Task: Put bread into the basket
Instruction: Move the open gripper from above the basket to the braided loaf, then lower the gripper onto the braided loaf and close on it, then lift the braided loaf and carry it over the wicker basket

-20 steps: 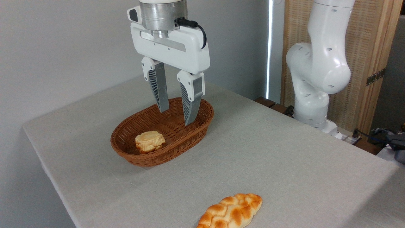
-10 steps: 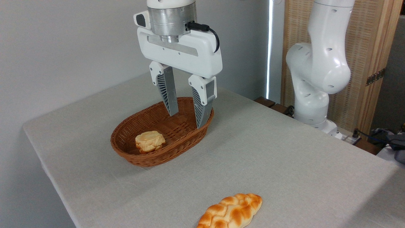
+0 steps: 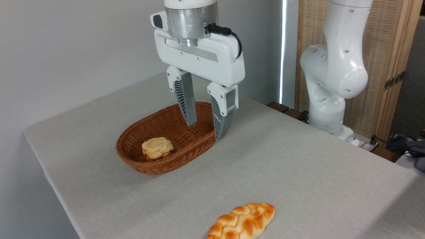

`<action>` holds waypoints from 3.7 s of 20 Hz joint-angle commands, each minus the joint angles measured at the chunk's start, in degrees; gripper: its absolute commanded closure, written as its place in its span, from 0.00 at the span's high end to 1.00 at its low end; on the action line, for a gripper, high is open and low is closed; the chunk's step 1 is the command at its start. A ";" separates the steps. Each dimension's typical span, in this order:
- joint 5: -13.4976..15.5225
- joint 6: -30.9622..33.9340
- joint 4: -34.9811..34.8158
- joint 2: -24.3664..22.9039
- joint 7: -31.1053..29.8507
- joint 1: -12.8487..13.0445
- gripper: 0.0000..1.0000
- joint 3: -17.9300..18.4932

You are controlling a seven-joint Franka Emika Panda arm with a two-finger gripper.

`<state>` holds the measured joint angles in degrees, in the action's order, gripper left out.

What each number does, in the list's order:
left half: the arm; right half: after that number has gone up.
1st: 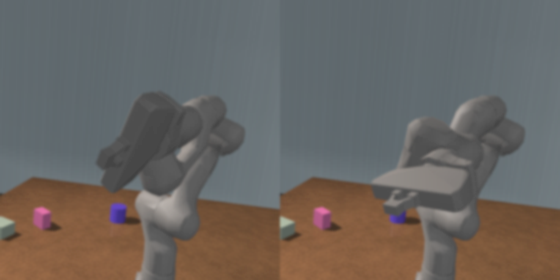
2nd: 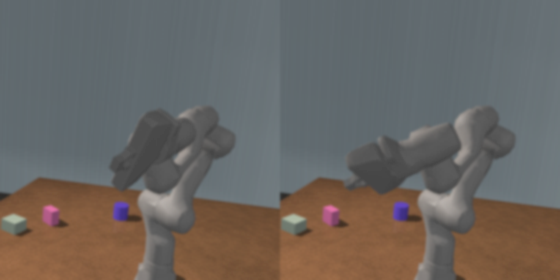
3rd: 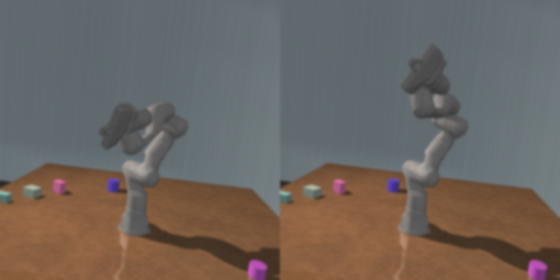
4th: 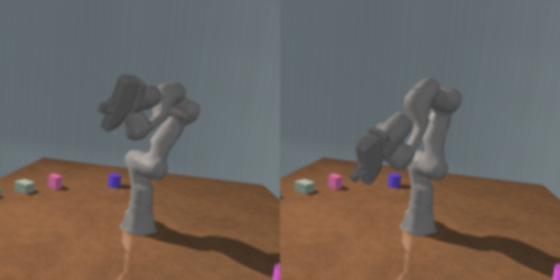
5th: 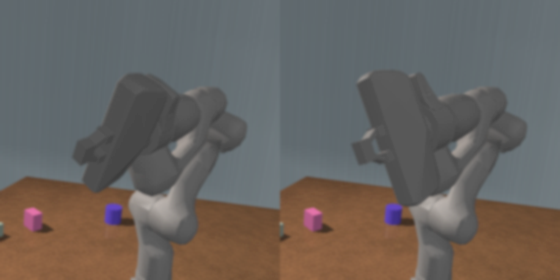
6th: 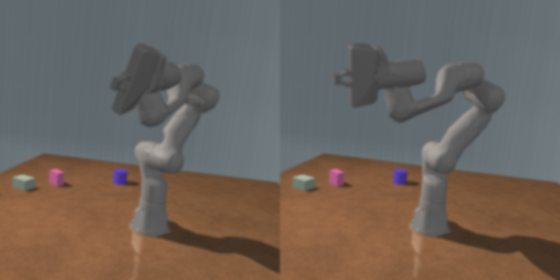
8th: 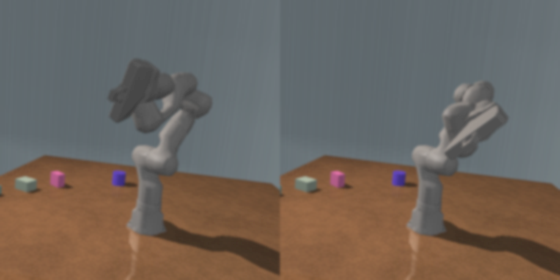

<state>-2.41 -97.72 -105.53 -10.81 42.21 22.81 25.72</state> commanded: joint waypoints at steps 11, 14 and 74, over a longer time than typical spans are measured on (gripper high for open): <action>-7.96 -15.73 -12.85 0.17 6.21 0.48 1.00 7.85; -8.05 -17.94 -13.74 1.05 7.97 0.57 1.00 10.05; -4.62 -21.48 -17.18 2.90 7.80 1.45 0.20 8.66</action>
<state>-9.48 -123.53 -125.12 -4.28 49.68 24.13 36.38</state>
